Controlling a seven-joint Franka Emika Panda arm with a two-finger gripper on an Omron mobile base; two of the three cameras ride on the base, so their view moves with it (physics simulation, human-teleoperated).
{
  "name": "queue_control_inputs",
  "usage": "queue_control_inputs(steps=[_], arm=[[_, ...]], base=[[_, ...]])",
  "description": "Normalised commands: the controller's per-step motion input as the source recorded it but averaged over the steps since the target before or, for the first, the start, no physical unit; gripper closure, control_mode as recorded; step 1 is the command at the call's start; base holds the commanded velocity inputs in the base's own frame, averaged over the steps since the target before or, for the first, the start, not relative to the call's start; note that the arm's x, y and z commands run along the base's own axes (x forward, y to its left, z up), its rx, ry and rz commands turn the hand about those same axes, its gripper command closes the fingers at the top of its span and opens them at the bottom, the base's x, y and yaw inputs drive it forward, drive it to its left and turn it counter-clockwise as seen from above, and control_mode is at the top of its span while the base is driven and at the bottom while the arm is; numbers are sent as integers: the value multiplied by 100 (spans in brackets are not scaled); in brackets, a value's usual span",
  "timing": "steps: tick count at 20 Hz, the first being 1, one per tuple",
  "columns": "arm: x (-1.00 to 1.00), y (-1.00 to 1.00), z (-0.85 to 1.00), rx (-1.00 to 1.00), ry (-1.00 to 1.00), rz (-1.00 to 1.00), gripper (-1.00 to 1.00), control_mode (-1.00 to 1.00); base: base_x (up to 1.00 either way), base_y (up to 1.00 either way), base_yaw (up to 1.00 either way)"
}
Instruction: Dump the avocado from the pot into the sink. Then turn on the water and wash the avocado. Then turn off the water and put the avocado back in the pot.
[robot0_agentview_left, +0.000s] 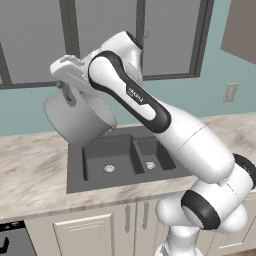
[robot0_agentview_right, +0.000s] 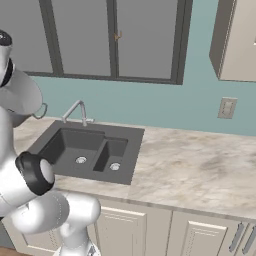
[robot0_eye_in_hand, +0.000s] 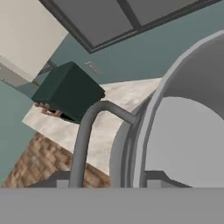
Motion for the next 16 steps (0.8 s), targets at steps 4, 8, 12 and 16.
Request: queue_control_inputs(steps=[4,8,12,16], arm=[[64,20,0,19,0,7,100,-100],[72,1,0,18,0,4,100,-100],[52,0,-9,20,0,4,100,-100],[41,-15,-21,22,0,4,100,-100]], base=[[0,0,0],[0,0,0],[0,0,0],[0,0,0]])
